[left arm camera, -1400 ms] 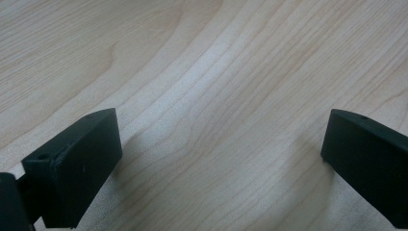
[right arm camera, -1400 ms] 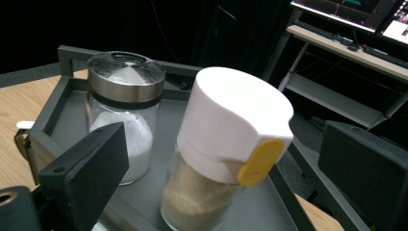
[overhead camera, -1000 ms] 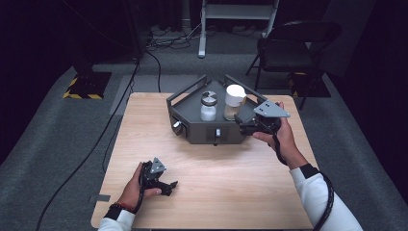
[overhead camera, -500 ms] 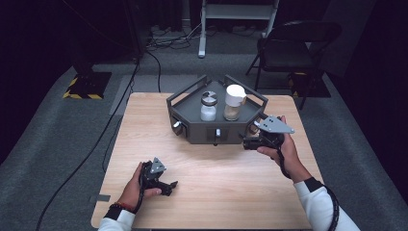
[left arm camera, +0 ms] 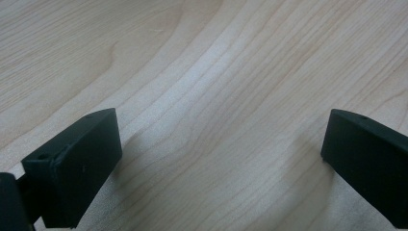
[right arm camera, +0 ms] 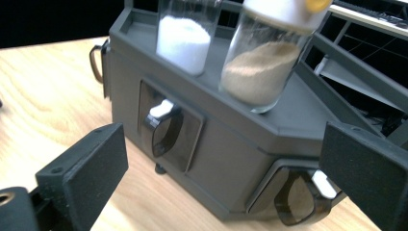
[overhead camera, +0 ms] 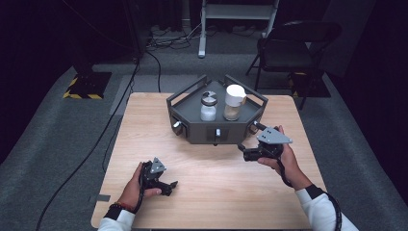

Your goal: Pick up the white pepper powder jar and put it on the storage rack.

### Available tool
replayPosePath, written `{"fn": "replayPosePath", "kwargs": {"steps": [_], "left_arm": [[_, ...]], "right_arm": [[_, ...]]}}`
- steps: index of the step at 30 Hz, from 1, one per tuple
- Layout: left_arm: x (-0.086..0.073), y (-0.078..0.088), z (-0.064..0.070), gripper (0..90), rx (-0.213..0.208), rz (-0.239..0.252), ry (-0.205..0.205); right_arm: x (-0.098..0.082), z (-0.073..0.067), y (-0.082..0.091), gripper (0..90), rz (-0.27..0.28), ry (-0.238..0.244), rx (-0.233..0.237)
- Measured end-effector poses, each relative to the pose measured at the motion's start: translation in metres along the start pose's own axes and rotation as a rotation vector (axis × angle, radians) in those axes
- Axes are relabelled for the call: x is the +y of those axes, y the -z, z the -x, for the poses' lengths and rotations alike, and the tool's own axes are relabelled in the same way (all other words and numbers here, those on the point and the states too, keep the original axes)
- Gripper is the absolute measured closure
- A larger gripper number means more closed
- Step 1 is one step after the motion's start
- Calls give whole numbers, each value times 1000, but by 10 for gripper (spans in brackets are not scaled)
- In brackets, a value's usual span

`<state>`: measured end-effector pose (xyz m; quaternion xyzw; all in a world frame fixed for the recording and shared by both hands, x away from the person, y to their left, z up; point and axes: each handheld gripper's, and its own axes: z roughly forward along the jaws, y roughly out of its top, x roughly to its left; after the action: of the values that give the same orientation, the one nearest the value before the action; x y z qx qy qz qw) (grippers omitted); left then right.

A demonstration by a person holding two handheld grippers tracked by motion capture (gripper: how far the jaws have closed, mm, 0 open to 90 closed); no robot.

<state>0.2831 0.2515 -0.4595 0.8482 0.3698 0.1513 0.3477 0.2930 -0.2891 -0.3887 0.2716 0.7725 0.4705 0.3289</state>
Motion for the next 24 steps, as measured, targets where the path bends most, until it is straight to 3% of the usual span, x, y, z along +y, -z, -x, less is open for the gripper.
{"fn": "replayPosePath", "kwargs": {"steps": [10,16,24], "left_arm": [[0,0,0,0,0,0,0],[0,0,0,0,0,0,0],[0,0,0,0,1,0,0]], "right_arm": [[-14,-1,7,27,-35,2,44],[-23,-7,8,27,-80,50,59],[-32,-7,11,27,-118,64,98]]}}
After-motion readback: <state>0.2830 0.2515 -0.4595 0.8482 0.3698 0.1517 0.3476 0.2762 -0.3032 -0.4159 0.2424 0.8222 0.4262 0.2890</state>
